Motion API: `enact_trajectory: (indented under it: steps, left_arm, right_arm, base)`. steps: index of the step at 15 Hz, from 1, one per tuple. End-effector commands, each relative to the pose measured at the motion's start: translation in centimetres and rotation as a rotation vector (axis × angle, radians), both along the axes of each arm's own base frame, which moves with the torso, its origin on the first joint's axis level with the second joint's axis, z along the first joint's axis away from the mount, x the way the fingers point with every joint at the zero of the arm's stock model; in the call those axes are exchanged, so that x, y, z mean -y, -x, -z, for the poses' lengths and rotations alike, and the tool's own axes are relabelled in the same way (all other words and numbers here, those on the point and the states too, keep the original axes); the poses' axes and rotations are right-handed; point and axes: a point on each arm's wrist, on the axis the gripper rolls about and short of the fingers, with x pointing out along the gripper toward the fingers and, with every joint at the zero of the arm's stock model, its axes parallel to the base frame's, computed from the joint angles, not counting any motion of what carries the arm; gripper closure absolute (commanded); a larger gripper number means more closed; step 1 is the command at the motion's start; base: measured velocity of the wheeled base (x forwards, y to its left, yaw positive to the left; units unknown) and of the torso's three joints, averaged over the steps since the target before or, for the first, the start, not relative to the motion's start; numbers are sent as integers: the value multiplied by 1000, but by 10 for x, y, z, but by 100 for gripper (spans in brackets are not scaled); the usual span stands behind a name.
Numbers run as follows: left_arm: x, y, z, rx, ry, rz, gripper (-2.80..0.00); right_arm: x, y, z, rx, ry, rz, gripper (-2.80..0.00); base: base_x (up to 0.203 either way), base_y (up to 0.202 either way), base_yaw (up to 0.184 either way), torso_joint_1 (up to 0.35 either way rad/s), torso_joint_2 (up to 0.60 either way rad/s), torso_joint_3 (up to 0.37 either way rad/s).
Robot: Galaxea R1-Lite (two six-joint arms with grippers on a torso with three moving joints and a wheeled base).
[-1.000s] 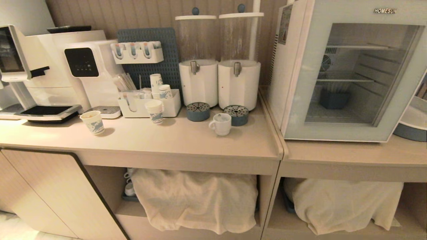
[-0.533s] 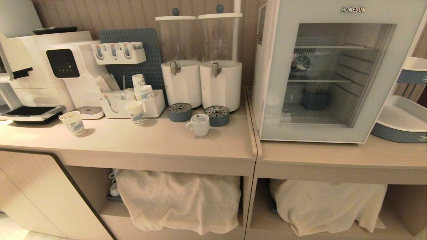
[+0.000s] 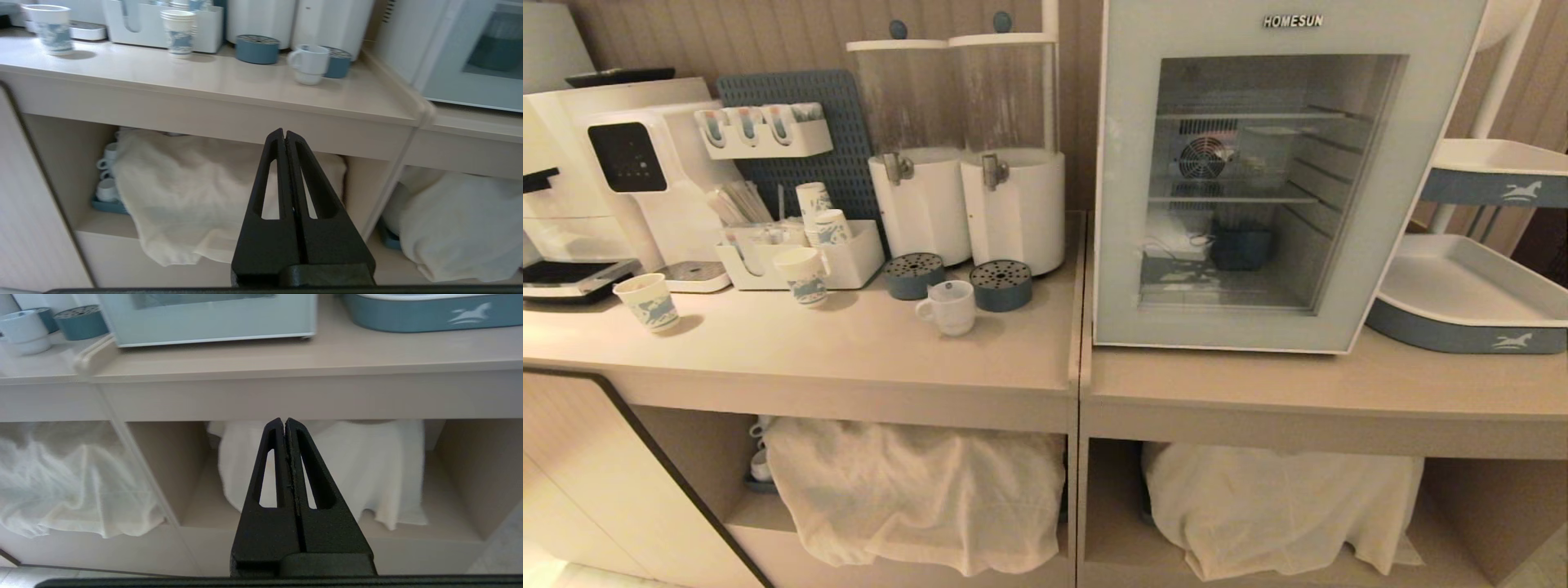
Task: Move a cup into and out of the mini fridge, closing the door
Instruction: Open the freezer door
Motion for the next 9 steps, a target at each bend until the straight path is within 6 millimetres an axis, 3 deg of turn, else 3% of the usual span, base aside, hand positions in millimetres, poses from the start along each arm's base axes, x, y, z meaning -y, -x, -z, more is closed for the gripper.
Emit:
enact_trajectory:
  steps: [1, 9]
  left_arm:
    - [0, -3, 11, -34, 1, -1, 0]
    - [0, -3, 11, -36, 13, 4, 0]
  right_arm:
    - [0, 0, 0, -1, 0, -1, 0]
    - [0, 0, 0, -1, 0, -1, 0]
  base:
    - [0, -192, 2, 3, 2, 2]
    - [0, -192, 0, 3, 1, 2]
